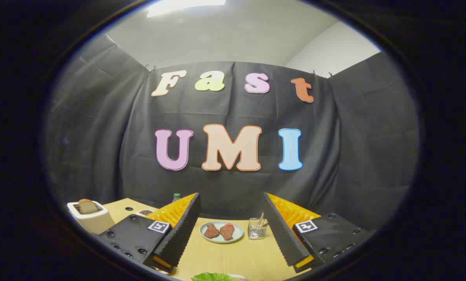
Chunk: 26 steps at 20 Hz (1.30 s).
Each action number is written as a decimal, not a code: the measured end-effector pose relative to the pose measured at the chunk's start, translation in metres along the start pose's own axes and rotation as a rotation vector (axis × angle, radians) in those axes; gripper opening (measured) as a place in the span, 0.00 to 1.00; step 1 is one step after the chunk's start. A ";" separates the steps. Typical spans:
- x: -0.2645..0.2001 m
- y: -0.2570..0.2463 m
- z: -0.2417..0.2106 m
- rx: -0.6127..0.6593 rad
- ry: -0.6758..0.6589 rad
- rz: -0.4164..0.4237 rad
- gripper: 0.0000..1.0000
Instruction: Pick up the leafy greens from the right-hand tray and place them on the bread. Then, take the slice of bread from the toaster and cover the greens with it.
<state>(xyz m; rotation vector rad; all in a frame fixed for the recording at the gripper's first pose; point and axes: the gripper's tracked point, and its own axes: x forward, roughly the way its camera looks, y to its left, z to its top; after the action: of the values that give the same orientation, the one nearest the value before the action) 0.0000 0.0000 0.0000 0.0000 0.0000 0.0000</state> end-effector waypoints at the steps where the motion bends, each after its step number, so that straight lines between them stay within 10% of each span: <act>1: 0.000 -0.001 0.000 0.001 0.000 0.000 1.00; 26: 0.000 -0.018 0.000 0.011 -0.009 0.027 1.00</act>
<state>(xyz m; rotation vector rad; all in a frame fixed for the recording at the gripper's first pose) -0.0002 -0.0178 -0.0003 0.0108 -0.0095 0.0270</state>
